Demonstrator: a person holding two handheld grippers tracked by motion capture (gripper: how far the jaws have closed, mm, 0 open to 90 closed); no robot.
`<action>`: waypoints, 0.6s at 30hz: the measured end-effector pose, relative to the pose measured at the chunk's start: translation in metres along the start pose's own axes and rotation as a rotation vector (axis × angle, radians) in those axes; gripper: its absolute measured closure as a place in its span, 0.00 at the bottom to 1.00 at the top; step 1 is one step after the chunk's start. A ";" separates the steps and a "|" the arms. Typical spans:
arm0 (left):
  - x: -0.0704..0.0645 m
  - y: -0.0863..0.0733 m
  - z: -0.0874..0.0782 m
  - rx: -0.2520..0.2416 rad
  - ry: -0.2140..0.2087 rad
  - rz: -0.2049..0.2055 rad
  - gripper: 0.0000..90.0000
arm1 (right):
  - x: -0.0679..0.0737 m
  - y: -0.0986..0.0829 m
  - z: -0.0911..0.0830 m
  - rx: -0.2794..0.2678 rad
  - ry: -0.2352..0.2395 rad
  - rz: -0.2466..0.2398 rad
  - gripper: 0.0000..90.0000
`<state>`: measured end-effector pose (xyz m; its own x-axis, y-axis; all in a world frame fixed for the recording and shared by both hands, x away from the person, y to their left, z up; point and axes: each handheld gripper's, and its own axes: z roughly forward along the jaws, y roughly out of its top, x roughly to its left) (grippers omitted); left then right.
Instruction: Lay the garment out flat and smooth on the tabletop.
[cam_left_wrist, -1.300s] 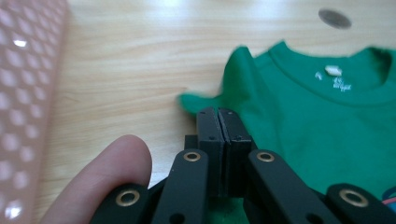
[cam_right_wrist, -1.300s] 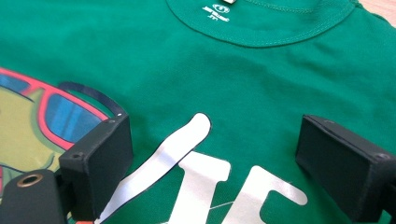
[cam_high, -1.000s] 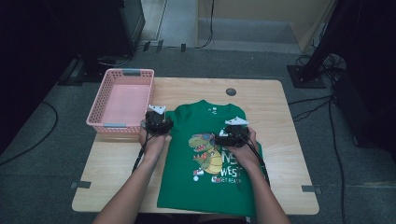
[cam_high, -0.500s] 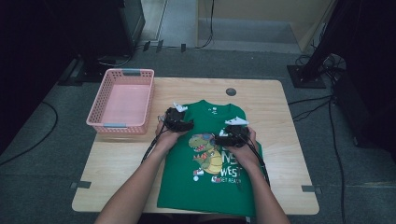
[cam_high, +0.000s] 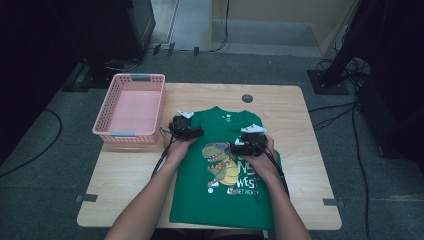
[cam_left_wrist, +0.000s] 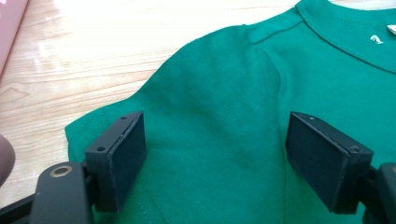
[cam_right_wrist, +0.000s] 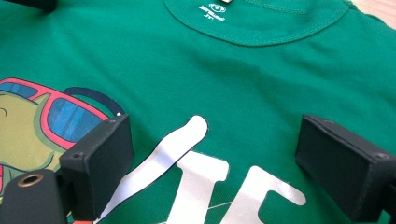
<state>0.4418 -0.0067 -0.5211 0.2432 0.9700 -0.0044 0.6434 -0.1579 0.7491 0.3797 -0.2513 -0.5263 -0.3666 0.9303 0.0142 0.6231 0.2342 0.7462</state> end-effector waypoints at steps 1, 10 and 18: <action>0.000 0.000 0.000 0.000 0.001 -0.002 0.24 | -0.001 0.001 0.001 0.001 0.002 -0.002 0.12; 0.001 0.009 0.010 0.002 0.014 -0.002 0.23 | -0.003 0.009 0.009 0.002 -0.005 0.002 0.11; 0.004 0.015 0.017 0.002 0.014 -0.007 0.23 | -0.009 0.019 0.020 0.013 0.018 -0.017 0.09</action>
<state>0.4650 -0.0081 -0.5210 0.2283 0.9736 -0.0006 0.6462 -0.1511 0.7481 0.4085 -0.2501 -0.5260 -0.3897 0.9208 0.0132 0.6257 0.2542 0.7375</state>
